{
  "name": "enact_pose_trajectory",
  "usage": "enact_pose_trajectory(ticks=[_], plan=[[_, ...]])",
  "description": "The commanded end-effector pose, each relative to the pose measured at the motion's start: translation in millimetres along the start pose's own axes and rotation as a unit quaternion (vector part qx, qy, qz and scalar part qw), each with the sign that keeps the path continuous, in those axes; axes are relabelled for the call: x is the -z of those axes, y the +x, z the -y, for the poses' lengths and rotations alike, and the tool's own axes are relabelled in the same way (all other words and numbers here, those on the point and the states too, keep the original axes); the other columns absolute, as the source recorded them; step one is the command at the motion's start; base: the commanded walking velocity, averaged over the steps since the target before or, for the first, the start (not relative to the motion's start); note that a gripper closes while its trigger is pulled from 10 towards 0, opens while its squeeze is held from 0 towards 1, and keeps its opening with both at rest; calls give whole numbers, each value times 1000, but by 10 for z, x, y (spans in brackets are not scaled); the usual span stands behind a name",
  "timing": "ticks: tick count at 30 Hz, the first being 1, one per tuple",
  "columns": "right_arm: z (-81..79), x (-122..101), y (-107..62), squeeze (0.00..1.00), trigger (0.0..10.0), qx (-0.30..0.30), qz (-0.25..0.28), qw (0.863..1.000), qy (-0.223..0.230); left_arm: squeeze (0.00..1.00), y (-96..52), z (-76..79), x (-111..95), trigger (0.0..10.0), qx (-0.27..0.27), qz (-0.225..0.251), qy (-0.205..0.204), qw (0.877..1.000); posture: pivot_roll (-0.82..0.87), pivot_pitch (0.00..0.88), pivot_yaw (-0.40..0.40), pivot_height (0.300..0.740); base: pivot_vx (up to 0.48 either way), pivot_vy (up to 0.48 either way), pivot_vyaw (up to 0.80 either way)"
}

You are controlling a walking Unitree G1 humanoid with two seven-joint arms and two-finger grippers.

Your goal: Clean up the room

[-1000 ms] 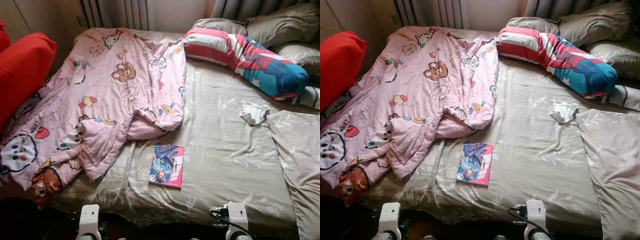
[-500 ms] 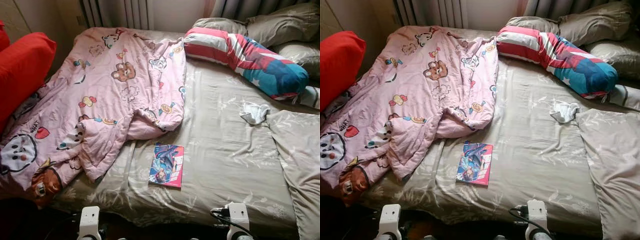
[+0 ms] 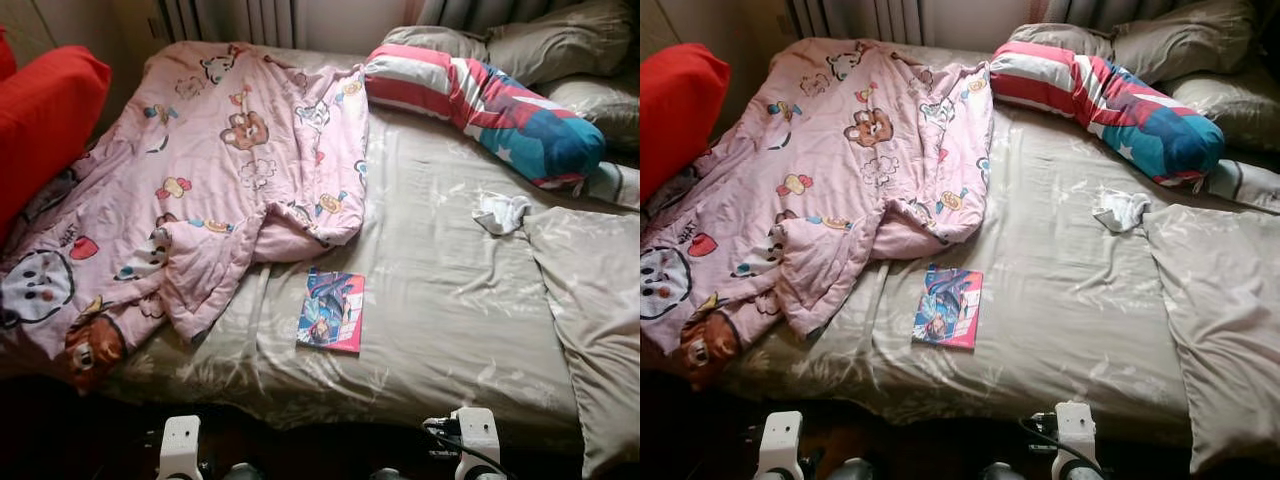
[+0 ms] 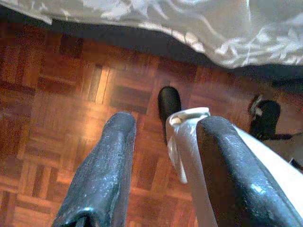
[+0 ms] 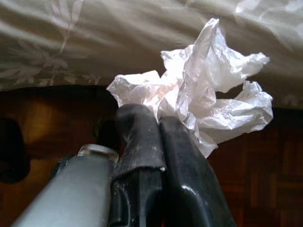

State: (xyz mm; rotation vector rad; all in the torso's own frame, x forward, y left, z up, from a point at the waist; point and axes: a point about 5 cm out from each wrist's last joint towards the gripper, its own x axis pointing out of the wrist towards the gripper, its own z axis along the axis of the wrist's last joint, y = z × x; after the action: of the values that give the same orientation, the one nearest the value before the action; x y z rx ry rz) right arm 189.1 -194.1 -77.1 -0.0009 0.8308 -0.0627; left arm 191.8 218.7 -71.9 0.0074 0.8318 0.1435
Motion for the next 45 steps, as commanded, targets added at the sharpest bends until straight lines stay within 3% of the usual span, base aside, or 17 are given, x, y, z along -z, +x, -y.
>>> enact_pose_trajectory(ticks=[1,12,17,28,37,45], plan=[[41,88,-24,0,10000,5,-17,1000,3,0,-23,17,106,10000,2,-19,2,1000,-28,201,-41,740,-285,0,0],[28,83,-22,0,10000,1,-16,1000,1,0,-22,27,105,10000,3,-19,2,1000,-27,207,-40,740,-287,0,0],[113,100,-37,0,10000,8,-17,1000,1,0,-21,33,103,10000,4,-18,2,1000,-26,210,-41,740,-288,0,0],[140,103,-42,0,10000,9,-18,1000,1,0,-19,48,96,10000,6,-16,3,1000,-25,213,-44,740,-284,0,0],[119,104,-39,0,10000,-1,-21,1000,-15,0,-13,82,84,10000,6,-14,-1,1000,-18,209,-51,740,0,0,0],[83,77,-26,0,10000,-2,-18,1000,-15,0,-12,105,87,10000,8,-16,-2,1000,-23,206,-49,740,0,0,766]])
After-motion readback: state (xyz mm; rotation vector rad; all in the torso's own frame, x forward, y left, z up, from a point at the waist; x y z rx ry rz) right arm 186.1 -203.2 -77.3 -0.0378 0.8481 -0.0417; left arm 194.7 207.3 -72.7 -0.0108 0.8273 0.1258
